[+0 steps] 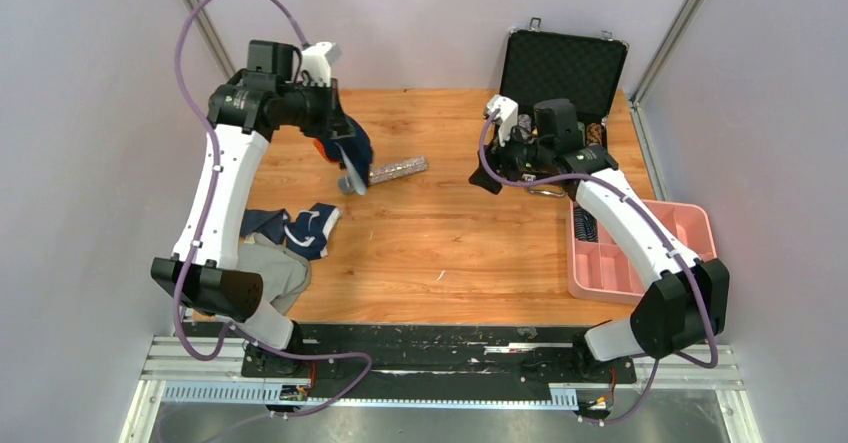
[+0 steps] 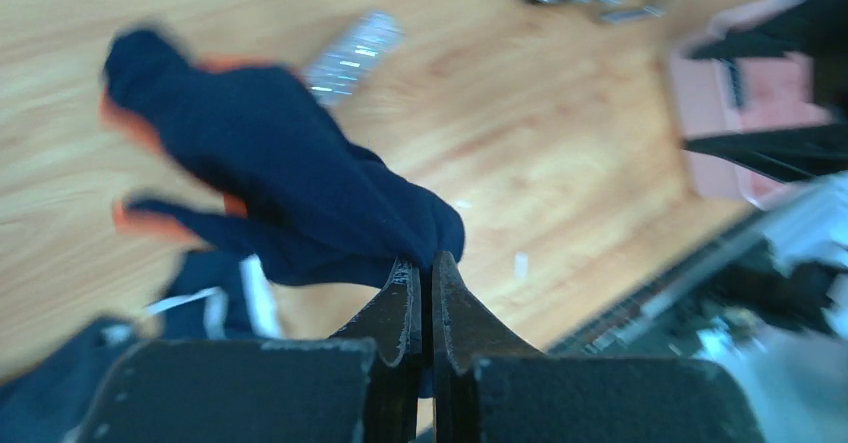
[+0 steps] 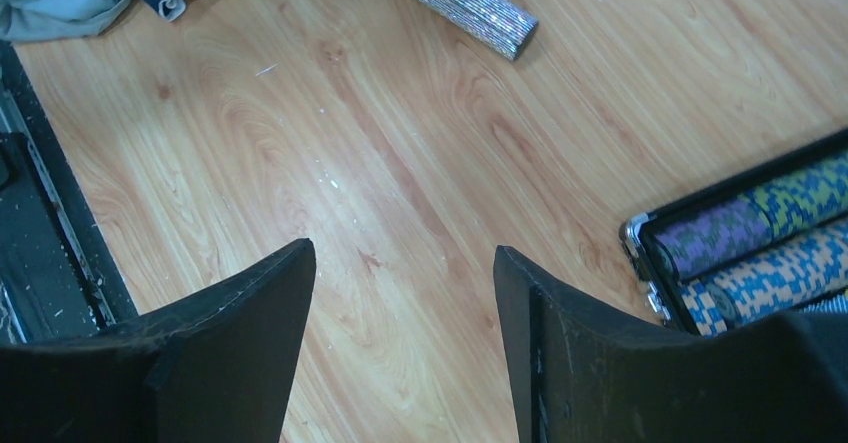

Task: Roll the underwear
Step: Pick up the underwear from the center of the board, then place the underwear at the center of the board.

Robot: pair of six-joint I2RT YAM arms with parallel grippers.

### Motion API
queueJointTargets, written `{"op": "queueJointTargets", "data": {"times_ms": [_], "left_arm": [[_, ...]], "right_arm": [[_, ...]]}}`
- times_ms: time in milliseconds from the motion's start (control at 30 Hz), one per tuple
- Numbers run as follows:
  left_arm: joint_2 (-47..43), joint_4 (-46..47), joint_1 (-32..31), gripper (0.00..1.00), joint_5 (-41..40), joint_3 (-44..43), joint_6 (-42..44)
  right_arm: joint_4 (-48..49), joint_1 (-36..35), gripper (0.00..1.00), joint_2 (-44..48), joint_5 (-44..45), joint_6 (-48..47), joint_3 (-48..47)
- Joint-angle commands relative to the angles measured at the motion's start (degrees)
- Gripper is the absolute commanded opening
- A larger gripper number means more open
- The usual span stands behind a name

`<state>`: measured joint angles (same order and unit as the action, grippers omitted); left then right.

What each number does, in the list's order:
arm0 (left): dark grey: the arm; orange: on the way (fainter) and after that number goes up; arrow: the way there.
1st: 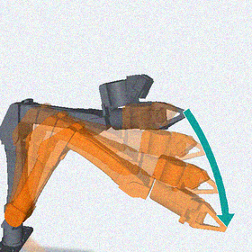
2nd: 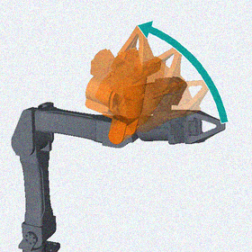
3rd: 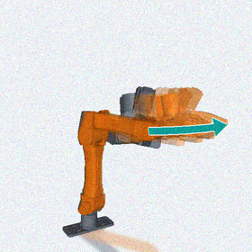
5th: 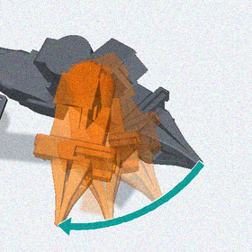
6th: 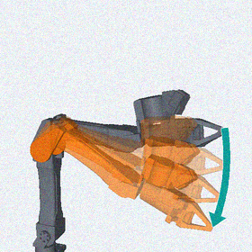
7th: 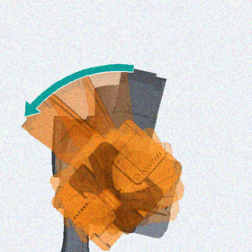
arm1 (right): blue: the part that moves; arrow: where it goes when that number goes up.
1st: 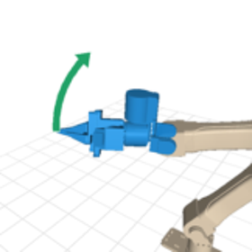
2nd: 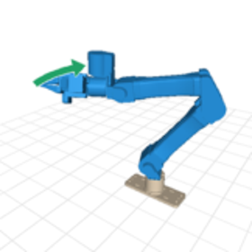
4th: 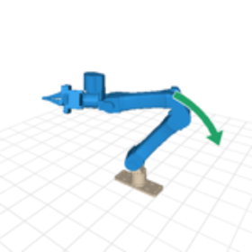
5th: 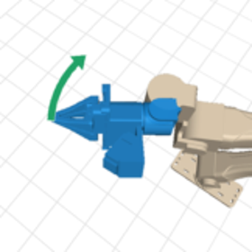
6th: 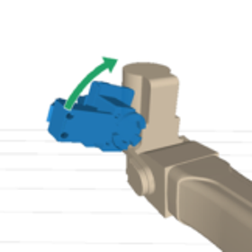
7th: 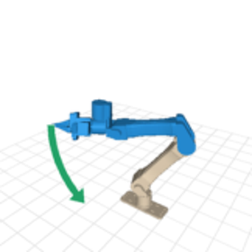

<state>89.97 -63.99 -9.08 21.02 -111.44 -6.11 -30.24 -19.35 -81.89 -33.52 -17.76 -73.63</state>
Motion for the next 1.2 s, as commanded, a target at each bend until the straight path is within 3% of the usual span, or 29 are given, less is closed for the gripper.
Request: {"op": "queueJointTargets", "data": {"times_ms": [0,167,300,400,467,533,700,800,933,1033,1167], "left_arm": [[-1.32,3.45,-3.2,0.0,21.4,3.4,-5.17],[1.26,3.0,-6.31,0.0,19.68,3.99,-4.88],[10.51,4.08,-8.58,0.01,20.42,2.43,-6.96],[22.47,3.0,-11.18,0.12,22.41,-1.68,-6.84],[28.6,2.61,-12.8,0.36,22.18,-4.04,-6.12],[32.84,3.68,-13.88,0.52,18.66,-7.0,-5.14],[35.24,4.92,-13.92,0.67,1.51,-19.25,1.32],[32.05,6.09,-11.04,0.68,1.98,-19.12,2.62],[26.7,7.05,-7.53,0.6,10.99,-8.95,9.13],[19.17,13.26,-7.51,0.56,21.68,5.78,16.22],[6.18,29.21,-13.05,0.59,19.95,27.04,37.55]], "right_arm": [[2.65,-1.23,0.68,3.92,-0.76,-3.26,-2.02],[1.79,-0.16,0.69,6.19,-2.17,0.04,-1.42],[0.99,1.0,0.69,6.34,-3.95,1.19,1.07],[1.22,1.39,0.69,5.62,-4.03,-0.45,3.63],[1.49,1.37,0.69,4.41,-3.94,-2.08,4.68],[1.5,1.5,0.69,2.9,-3.61,-2.93,5.14],[2.46,1.21,0.66,0.69,-2.8,-2.6,6.31],[3.42,0.7,0.61,-1.43,-1.93,0.64,7.94],[4.48,-0.64,0.56,-6.49,-0.96,7.34,8.94],[5.84,-0.62,0.58,-10.05,0.93,15.26,9.55],[7.05,1.9,0.59,-12.3,0.01,21.92,8.71]]}}
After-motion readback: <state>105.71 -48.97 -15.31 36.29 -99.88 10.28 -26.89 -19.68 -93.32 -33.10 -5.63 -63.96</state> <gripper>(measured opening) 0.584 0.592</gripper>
